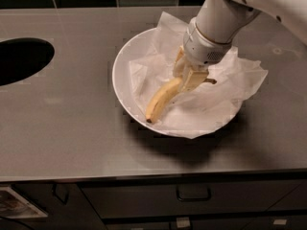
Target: Pick banana from white bowl
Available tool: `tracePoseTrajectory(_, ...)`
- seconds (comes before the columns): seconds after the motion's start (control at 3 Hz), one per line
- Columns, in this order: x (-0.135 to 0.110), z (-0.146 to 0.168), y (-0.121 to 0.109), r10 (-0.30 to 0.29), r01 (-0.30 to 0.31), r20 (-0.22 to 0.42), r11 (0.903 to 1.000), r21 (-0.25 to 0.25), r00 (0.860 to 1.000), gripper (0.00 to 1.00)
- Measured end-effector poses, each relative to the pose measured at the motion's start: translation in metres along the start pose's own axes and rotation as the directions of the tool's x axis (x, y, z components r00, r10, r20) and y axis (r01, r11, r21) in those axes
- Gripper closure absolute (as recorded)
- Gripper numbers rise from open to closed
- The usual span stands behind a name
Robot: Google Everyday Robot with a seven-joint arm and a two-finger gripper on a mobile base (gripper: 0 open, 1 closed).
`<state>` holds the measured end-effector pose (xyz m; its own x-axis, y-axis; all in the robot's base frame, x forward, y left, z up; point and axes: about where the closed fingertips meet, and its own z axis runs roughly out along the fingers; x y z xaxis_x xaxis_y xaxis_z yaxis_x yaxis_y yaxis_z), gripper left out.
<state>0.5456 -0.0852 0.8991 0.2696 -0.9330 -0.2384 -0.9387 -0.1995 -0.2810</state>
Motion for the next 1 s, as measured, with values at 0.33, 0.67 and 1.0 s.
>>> tracePoseTrajectory(0.33,0.004,-0.016,0.005,-0.004,-0.003,0.084,0.997,0.078,0.996,1.0)
tracePoseTrajectory(0.67,0.007,-0.032,0.01,-0.016,-0.008,0.157,0.9882,0.153,0.987,1.0)
tracePoseTrajectory(1.0,0.005,-0.057,0.015,-0.043,0.001,0.18,0.9741,0.226,0.983,1.0)
